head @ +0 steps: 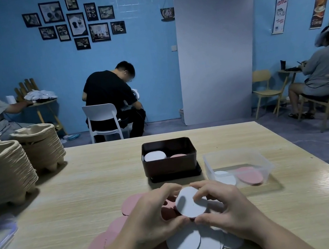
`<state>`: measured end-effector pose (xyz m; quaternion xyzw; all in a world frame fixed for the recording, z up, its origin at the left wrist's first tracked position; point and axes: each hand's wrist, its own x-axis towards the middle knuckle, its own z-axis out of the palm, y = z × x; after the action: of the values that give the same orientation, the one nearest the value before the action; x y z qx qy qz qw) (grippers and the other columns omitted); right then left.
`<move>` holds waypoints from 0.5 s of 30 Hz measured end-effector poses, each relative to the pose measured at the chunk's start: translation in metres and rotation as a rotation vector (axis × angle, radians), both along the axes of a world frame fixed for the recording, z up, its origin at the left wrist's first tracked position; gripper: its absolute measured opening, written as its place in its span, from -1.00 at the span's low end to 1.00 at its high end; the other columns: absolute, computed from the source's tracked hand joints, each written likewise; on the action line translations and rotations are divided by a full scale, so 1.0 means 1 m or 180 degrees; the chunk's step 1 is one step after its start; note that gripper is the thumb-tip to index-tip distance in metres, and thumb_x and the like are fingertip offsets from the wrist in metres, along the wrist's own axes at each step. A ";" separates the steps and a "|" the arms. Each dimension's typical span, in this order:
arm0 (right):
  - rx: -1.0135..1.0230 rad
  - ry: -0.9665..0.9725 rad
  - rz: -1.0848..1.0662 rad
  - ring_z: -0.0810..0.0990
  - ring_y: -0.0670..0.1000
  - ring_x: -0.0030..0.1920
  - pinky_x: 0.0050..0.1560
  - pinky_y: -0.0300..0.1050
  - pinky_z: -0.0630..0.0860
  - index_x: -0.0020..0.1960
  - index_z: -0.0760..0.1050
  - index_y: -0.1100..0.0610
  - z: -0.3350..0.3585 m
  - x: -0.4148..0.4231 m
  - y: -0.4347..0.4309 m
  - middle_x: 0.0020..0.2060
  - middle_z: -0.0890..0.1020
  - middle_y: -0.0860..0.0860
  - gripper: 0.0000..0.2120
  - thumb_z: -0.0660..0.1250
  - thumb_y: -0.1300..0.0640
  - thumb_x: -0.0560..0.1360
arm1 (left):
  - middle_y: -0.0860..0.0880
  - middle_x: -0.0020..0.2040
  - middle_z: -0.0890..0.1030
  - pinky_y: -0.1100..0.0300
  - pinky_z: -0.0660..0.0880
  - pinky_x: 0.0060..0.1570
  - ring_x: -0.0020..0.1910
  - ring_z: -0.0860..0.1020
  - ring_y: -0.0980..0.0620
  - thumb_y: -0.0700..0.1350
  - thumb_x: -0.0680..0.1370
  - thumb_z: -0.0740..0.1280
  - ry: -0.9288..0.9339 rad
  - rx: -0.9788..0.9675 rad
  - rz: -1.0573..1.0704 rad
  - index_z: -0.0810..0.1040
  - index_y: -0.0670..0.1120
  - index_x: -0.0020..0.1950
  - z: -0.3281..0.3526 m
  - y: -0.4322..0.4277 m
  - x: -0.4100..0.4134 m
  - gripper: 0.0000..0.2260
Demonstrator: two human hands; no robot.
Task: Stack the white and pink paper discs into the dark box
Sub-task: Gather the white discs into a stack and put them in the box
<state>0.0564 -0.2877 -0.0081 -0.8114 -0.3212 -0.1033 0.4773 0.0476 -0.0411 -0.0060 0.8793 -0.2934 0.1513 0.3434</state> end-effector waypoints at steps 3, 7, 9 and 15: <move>-0.0016 0.0062 -0.0021 0.42 -0.23 0.45 0.20 -0.33 0.54 0.02 0.63 0.03 -0.002 0.000 -0.001 0.31 0.59 -0.02 -0.69 0.65 0.10 0.35 | 0.28 0.15 0.61 0.17 0.59 0.05 0.17 0.58 0.21 0.03 0.45 0.57 -0.0020 0.0005 -0.0010 0.52 0.12 0.32 -0.001 0.001 0.001 -0.52; -0.0217 -0.0037 -0.0055 0.50 -0.15 0.41 0.24 0.04 0.60 0.01 0.60 0.00 -0.004 0.000 0.001 0.27 0.63 -0.09 -0.70 0.61 0.02 0.36 | 0.29 0.14 0.60 0.17 0.57 0.06 0.15 0.58 0.22 0.09 0.44 0.56 -0.0057 0.0066 -0.0004 0.52 0.11 0.31 -0.002 0.000 0.000 -0.52; -0.0304 -0.0132 -0.0036 0.58 -0.09 0.32 0.19 0.08 0.60 0.00 0.59 0.01 -0.003 0.001 0.002 0.23 0.64 -0.16 -0.71 0.60 0.01 0.36 | 0.28 0.13 0.60 0.15 0.58 0.05 0.14 0.58 0.22 0.12 0.44 0.55 -0.0042 0.0075 -0.0006 0.52 0.10 0.31 -0.002 0.000 0.000 -0.52; -0.0374 -0.0310 -0.0094 0.60 -0.08 0.26 0.16 0.00 0.58 -0.04 0.57 0.03 0.000 0.000 0.003 0.21 0.64 -0.13 -0.71 0.61 0.04 0.34 | 0.27 0.18 0.58 0.11 0.58 0.08 0.19 0.57 0.22 0.18 0.46 0.53 -0.0004 0.0149 -0.0083 0.48 0.13 0.36 0.000 0.000 -0.001 -0.48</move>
<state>0.0559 -0.2845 -0.0081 -0.8366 -0.3377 -0.1306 0.4111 0.0469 -0.0412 -0.0058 0.8830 -0.3085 0.1404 0.3246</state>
